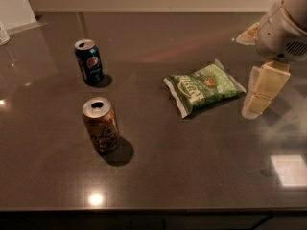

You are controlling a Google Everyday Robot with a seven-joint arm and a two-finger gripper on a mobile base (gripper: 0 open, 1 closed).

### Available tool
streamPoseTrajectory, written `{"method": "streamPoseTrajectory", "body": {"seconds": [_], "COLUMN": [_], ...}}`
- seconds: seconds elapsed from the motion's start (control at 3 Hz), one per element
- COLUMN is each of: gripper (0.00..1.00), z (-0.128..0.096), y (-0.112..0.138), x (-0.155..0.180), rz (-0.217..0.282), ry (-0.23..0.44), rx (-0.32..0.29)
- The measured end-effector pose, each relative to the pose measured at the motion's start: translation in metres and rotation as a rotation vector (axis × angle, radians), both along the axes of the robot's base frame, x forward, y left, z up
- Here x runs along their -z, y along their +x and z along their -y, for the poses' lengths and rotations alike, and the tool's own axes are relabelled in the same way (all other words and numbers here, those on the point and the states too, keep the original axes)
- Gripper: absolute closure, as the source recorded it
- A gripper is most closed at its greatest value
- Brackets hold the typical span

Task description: Move green jalapeno chip bag near orange can

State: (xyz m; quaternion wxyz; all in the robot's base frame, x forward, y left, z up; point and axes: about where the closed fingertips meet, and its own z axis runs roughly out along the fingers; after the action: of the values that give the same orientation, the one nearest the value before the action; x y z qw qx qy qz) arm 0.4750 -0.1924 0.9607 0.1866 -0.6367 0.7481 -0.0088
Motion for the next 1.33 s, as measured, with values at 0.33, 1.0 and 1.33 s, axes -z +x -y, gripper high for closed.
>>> {"method": "streamPoseTrajectory", "body": {"seconds": [0.33,1.0,1.33], "gripper": [0.00,0.00,0.00], "z": [-0.009,-0.021,-0.027], "y": [0.024,0.062,0.077], "x": [0.016,0.053,0.072], "rz": [0.002,-0.030,-0.049], "ry": [0.034,0.052,0.048], "rx": [-0.042,-0.114,-0.149]}}
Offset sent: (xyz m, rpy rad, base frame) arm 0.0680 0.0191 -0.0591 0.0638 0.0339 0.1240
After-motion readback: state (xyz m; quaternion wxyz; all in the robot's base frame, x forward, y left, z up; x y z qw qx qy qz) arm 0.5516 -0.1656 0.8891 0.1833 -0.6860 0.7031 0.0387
